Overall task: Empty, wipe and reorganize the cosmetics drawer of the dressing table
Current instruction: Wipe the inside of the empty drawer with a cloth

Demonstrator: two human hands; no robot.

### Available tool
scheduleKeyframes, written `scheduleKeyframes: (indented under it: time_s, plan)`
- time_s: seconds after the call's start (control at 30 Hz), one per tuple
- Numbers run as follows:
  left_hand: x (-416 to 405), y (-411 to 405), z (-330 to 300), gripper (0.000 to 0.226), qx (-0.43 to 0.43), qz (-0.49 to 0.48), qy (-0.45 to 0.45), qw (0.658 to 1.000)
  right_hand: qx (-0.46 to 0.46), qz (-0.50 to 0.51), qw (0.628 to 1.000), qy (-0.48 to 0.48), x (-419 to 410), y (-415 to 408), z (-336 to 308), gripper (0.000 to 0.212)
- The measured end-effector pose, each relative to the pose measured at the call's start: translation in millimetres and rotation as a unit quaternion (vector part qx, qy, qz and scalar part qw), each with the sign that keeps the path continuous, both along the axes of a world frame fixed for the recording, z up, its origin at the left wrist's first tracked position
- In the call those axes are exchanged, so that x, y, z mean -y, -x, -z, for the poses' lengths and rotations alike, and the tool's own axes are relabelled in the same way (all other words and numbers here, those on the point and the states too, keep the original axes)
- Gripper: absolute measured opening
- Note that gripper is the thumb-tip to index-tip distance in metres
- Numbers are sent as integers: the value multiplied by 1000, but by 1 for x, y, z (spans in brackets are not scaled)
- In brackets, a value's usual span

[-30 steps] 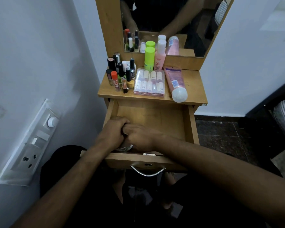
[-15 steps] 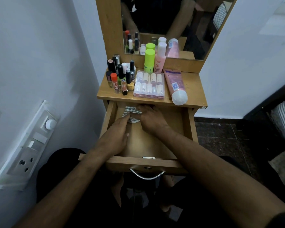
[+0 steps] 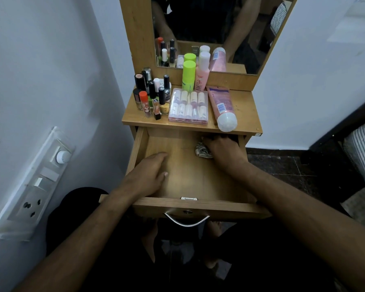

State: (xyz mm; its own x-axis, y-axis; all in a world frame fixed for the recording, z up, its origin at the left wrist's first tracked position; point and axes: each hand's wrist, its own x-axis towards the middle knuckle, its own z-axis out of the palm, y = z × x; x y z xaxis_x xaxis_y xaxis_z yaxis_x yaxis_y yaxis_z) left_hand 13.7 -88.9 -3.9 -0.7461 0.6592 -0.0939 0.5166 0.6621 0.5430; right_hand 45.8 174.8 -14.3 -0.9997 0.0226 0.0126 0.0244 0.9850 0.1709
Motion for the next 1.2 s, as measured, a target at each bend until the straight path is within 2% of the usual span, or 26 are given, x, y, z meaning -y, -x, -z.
scheduleKeyframes:
  time_s: [0.13,0.33,0.47,0.53,0.73,0.83,1.07,1.2]
  plan:
    - [1,0,1,56,-4,6,-3,1000,62,-7,997,38,6,0,-5,32]
    - [-1,2,1,46,27,76,-27,996,173,-67,969,161,9,-51,-30,52]
    - [-1,2,2,44,50,121,-45,990,247,-120,938,211,2,-67,-38,33]
    - [-1,3,3,43,51,126,-47,990,260,-140,934,204,3,-67,-38,35]
    - [-2,4,4,35,50,140,-6,989,219,-184,936,205,39,-51,-29,39]
    - [-1,6,6,27,-3,96,16,995,202,-197,929,241,65,-38,-28,36]
    - [-2,5,9,27,-9,24,67,997,140,-182,941,248,95,-15,-9,32]
    - [1,3,7,23,5,21,49,999,108,-137,912,371,81,-22,-2,27]
